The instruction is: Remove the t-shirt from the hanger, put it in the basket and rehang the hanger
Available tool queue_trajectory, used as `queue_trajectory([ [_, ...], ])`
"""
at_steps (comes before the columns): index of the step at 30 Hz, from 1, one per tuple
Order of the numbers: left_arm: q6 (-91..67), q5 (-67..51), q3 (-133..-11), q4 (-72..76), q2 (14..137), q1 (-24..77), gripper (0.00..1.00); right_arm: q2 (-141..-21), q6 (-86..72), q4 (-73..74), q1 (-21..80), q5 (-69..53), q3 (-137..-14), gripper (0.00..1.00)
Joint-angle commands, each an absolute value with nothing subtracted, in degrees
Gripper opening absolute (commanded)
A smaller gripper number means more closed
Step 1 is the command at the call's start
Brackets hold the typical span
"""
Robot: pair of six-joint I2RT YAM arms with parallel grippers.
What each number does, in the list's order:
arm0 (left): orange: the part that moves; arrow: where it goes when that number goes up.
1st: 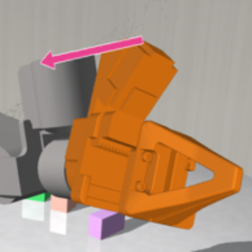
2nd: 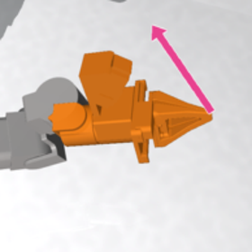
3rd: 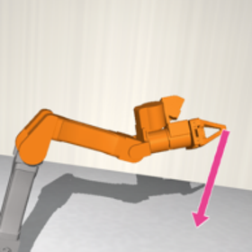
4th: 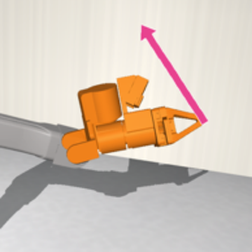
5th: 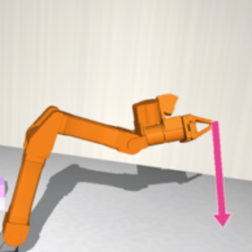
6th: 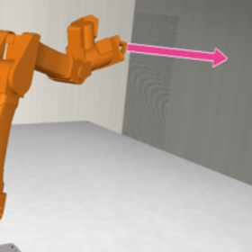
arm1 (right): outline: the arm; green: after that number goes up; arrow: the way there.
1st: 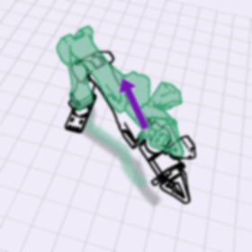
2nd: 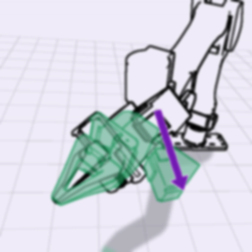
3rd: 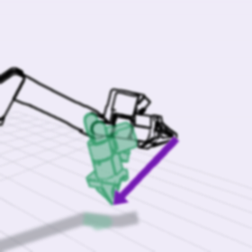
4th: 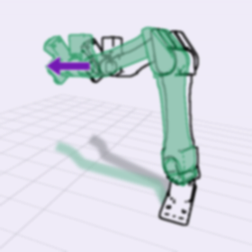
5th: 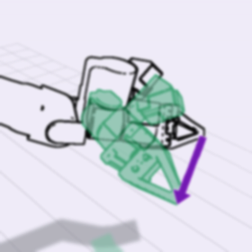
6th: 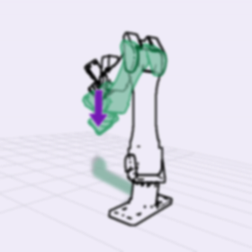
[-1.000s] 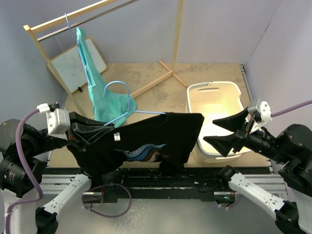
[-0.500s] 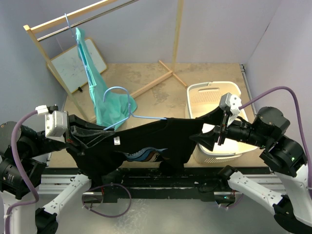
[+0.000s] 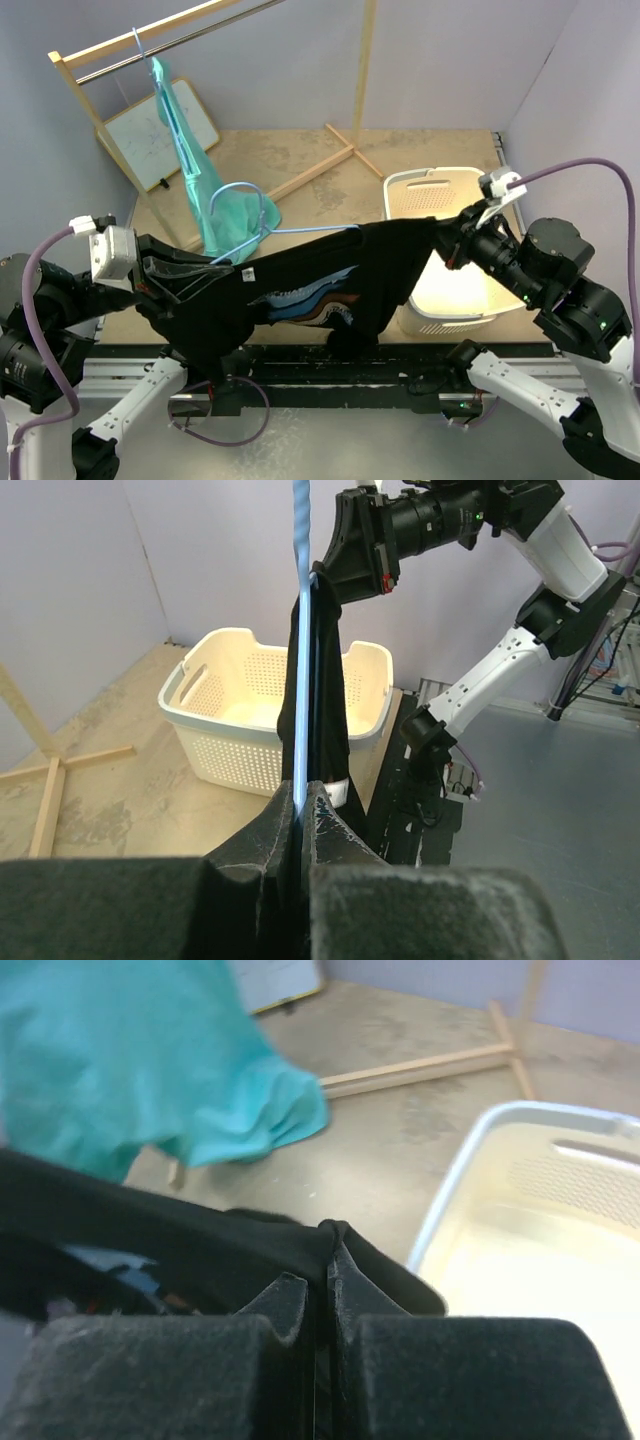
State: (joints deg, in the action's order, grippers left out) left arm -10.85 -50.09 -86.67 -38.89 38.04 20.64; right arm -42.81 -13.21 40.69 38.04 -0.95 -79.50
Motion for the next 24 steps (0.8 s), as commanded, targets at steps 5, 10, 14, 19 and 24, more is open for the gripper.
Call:
queue_trajectory([
  [5, -9.26, -44.49, -88.13, -38.19, 34.53, 20.52, 0.0, -41.4, -26.96, 49.6, 37.78, 41.94, -85.99, 0.0],
  [10, -9.34, -43.3, -90.14, -38.33, 34.1, 20.46, 0.0, -41.97, -28.62, 52.36, 37.71, 43.02, -83.6, 0.0],
  [14, -10.83, -43.01, -89.44, -35.7, 34.42, 20.45, 0.0, -42.61, -24.53, 47.09, 37.73, 29.11, -79.16, 0.0],
  [19, -12.24, -39.59, -86.29, -31.3, 33.69, 20.47, 0.0, -45.44, -24.74, 44.74, 37.75, 19.25, -76.27, 0.0],
  [24, -10.83, -34.48, -87.71, -33.77, 31.76, 20.54, 0.0, -44.52, -27.82, 49.73, 37.79, 30.54, -76.71, 0.0],
])
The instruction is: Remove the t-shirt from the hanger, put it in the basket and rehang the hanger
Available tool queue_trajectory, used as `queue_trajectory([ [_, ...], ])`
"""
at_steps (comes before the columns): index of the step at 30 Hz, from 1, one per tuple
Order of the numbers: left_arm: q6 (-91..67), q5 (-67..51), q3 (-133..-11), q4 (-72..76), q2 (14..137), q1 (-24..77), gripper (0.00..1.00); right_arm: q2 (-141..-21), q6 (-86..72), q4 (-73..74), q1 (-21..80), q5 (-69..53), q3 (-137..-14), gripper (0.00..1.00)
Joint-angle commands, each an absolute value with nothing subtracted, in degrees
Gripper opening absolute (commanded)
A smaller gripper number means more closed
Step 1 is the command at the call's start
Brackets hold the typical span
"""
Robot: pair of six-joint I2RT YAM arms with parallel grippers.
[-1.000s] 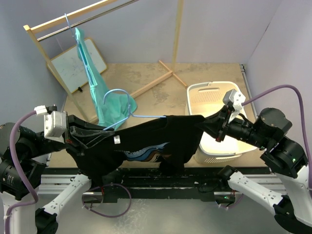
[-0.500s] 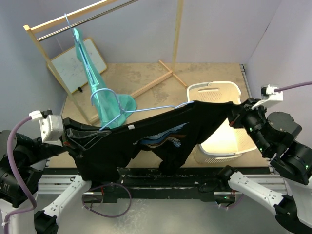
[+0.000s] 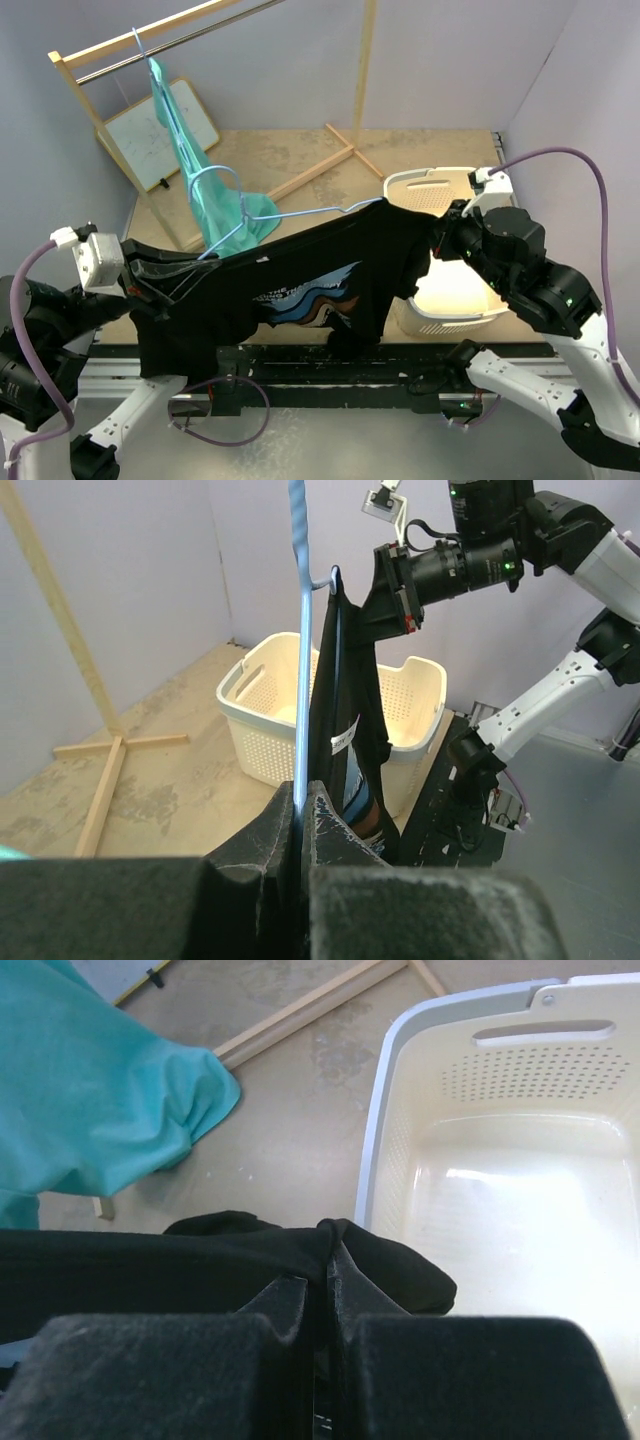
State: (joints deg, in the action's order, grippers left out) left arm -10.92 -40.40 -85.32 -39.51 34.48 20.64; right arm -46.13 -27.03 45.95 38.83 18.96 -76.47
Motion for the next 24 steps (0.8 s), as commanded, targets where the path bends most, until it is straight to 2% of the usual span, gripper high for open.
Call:
queue_trajectory([
  [1, -10.41, -34.12, -88.36, -34.71, 31.72, 20.53, 0.0, -44.41, -28.68, 50.74, 37.78, 32.83, -77.11, 0.0],
  [8, -9.81, -33.92, -89.97, -37.16, 31.17, 20.54, 0.0, -43.35, -30.34, 55.02, 37.73, 39.94, -80.48, 0.0],
  [11, -9.98, -33.7, -89.89, -37.05, 31.05, 20.62, 0.0, -42.08, -28.96, 54.38, 37.79, 38.46, -81.14, 0.0],
  [13, -10.85, -34.85, -89.12, -35.59, 31.71, 20.54, 0.0, -40.56, -25.18, 48.89, 37.71, 29.35, -79.57, 0.0],
  [16, -11.88, -35.56, -86.77, -32.92, 32.54, 20.63, 0.0, -40.62, -19.87, 38.25, 37.73, 7.48, -77.3, 0.0],
  [19, -11.56, -35.36, -83.59, -31.25, 33.6, 20.57, 0.0, -44.02, -18.54, 29.72, 37.77, -19.69, -75.91, 0.0],
  [21, -11.22, -36.01, -81.72, -30.09, 34.56, 20.56, 0.0, -47.35, -18.59, 25.96, 37.73, -33.71, -75.47, 0.0],
  [22, -10.93, -36.44, -81.16, -29.87, 35.35, 20.57, 0.0, -49.01, -18.37, 25.56, 37.75, -36.49, -75.75, 0.0],
  [23, -10.68, -36.78, -80.9, -29.8, 36.15, 20.52, 0.0, -50.07, -18.1, 25.04, 37.73, -38.58, -75.77, 0.04],
  [24, -10.42, -36.95, -80.78, -29.92, 36.81, 20.52, 0.0, -50.61, -17.61, 24.52, 37.73, -39.68, -75.73, 0.12],
])
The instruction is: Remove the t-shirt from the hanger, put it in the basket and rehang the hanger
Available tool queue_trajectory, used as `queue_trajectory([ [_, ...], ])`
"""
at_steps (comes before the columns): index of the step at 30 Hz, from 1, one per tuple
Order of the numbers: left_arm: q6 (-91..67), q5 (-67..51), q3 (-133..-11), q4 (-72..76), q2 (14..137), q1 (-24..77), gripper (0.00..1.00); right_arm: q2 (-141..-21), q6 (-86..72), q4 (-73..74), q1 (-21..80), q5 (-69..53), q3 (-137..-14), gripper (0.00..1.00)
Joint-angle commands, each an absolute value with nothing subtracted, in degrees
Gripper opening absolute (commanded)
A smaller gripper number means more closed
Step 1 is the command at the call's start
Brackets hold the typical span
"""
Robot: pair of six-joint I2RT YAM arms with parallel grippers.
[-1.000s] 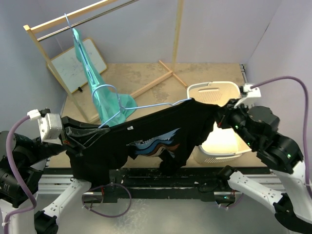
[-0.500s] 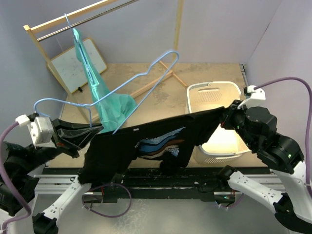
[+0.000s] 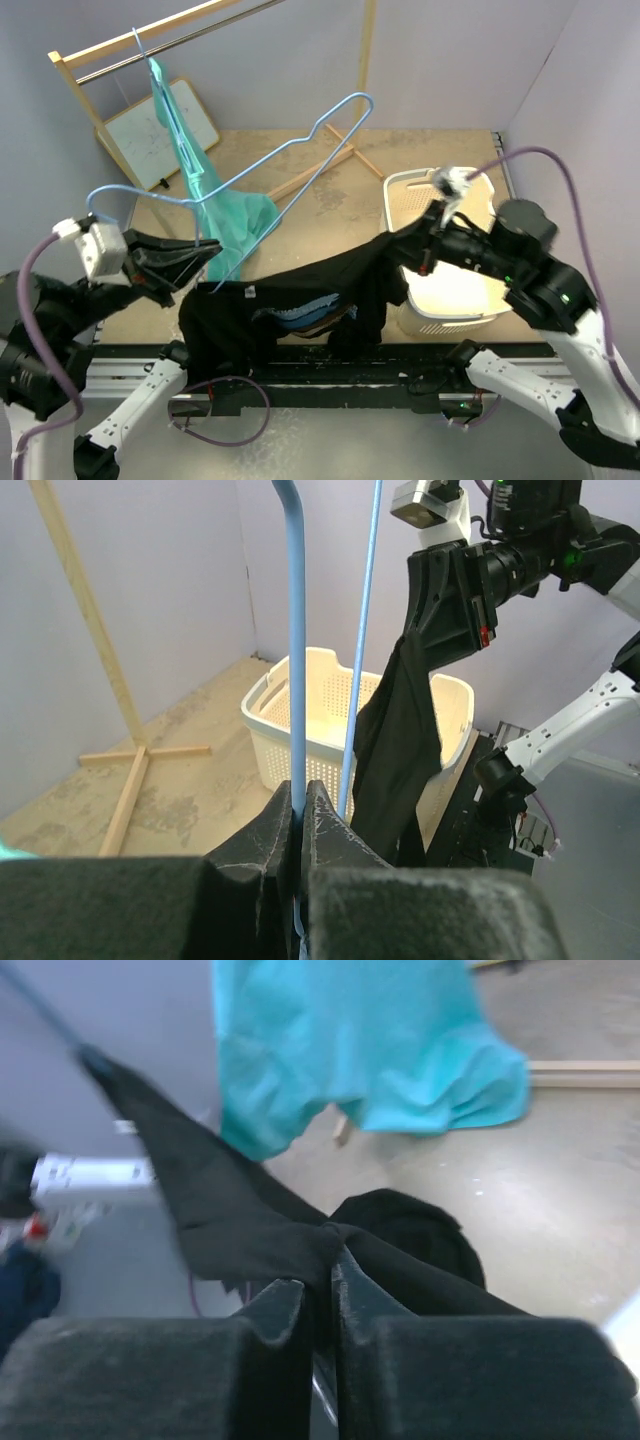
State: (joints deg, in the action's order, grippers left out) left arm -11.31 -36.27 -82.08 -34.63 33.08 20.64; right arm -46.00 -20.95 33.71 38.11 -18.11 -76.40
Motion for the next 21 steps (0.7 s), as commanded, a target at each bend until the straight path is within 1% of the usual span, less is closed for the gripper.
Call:
queue_trajectory([
  [1, -9.94, -36.93, -80.7, -30.23, 37.55, 20.56, 0.0, -50.69, -16.92, 24.55, 37.76, -39.51, -75.99, 0.21],
  [3, -8.3, -35.79, -80.76, -31.44, 38.82, 20.55, 0.0, -49.63, -15.66, 24.98, 37.77, -37.43, -76.66, 0.33],
  [4, -7.32, -34.95, -80.68, -32.34, 39.32, 20.56, 0.0, -48.72, -15.33, 25.51, 37.71, -35.63, -77.06, 0.37],
  [8, -3.23, -33.33, -80.66, -38.22, 43.34, 20.54, 0.0, -44.53, -13.49, 30.42, 37.71, -30.91, -81.17, 0.43],
  [12, -1.46, -37.49, -77.9, -40.7, 46.82, 20.5, 0.0, -42.6, -11.44, 34.97, 37.74, -31.06, -86.87, 0.46],
  [14, -0.85, -42.36, -76.19, -40.67, 47.61, 20.56, 0.0, -42.58, -10.81, 36.77, 37.72, -30.54, -89.82, 0.48],
  [17, 0.56, -50.55, -74.44, -42.33, 47.84, 20.59, 0.0, -44.44, -9.46, 39.7, 37.72, -29.4, -94.0, 0.5],
  [21, 1.25, -55.13, -72.35, -43.91, 46.07, 21.74, 0.0, -47.97, -7.98, 41.3, 37.76, -30.47, -96.86, 0.53],
])
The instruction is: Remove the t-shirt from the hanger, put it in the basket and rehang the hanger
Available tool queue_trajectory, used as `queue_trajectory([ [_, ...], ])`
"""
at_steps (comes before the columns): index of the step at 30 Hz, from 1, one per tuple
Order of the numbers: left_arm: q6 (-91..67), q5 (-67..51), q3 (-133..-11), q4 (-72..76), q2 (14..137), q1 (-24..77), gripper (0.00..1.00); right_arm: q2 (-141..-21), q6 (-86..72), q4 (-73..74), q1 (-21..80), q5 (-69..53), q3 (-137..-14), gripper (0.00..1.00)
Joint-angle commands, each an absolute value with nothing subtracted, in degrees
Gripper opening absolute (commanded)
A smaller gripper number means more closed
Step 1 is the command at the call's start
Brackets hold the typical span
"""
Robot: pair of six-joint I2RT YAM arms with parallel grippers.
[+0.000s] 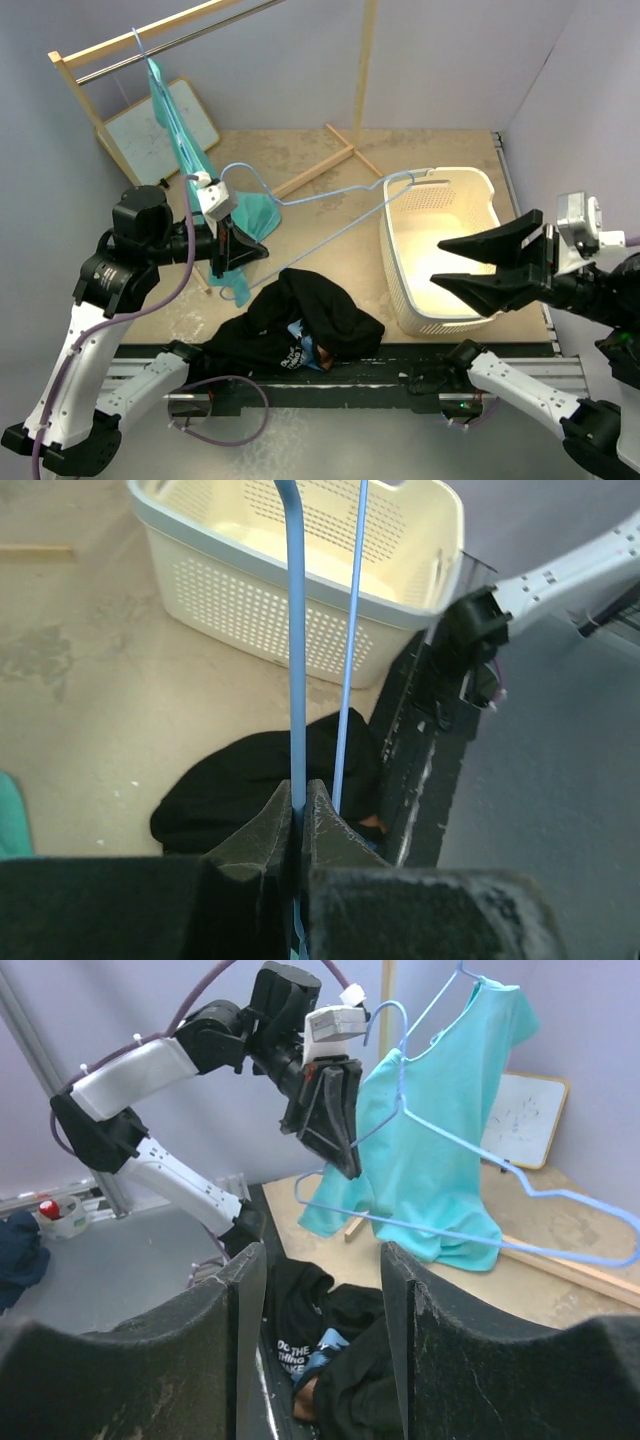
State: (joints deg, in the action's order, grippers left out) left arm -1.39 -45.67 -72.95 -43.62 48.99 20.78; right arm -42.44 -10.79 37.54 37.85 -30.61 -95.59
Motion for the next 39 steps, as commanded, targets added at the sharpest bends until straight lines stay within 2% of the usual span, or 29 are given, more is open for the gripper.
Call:
queue_trajectory([
  [1, 1.55, -55.79, -72.06, -44.76, 45.71, 21.94, 0.0, -48.85, -7.74, 41.12, 37.79, -30.83, -97.21, 0.53],
  [7, 1.21, -57.64, -70.37, -46.31, 43.06, 22.37, 0.0, -57.24, -5.7, 40.73, 37.77, -33.59, -103.56, 0.58],
  [13, 1.06, -56.44, -70.15, -46.58, 42.87, 22.41, 0.0, -70.64, -3.48, 43.03, 37.78, -37.74, -116.1, 0.58],
  [18, 1.06, -55.56, -70.61, -46.78, 43.12, 22.41, 0.0, -76.77, -3.16, 44.42, 38.51, -41.58, -119.9, 0.58],
  [31, -0.23, -53.19, -72.59, -45.08, 44.98, 22.43, 0.0, -71.66, -1.72, 46.01, 40.41, -43.64, -108.45, 0.56],
  [36, -1.64, -54.35, -73.17, -42.61, 44.86, 22.39, 0.0, -69.5, -1.71, 46.4, 40.55, -41.09, -104.45, 0.52],
  [39, -3.07, -54.71, -73.45, -40.54, 44.16, 22.41, 0.0, -69.37, -1.71, 46.57, 40.56, -41.17, -103.42, 0.46],
])
